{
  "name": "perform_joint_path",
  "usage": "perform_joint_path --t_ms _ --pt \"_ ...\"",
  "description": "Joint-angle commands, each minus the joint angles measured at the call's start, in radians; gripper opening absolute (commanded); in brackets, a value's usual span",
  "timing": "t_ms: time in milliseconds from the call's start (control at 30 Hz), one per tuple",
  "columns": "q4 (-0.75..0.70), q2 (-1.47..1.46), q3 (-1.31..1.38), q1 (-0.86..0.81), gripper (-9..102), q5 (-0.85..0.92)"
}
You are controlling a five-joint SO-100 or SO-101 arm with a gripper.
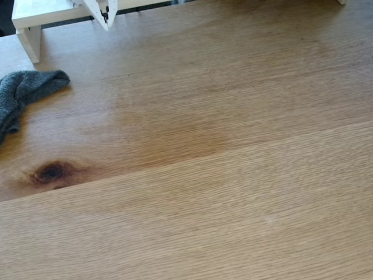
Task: Clean the area in front of the robot
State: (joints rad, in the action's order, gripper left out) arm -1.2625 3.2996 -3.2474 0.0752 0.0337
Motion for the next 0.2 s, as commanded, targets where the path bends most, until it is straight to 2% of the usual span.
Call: perform_joint_path --t_ms 0,167 --pt "-0.002 0.006 -0.115 -0.002 0 0.002" --pt "-0.002 0.006 -0.115 -0.023 0 0.002"
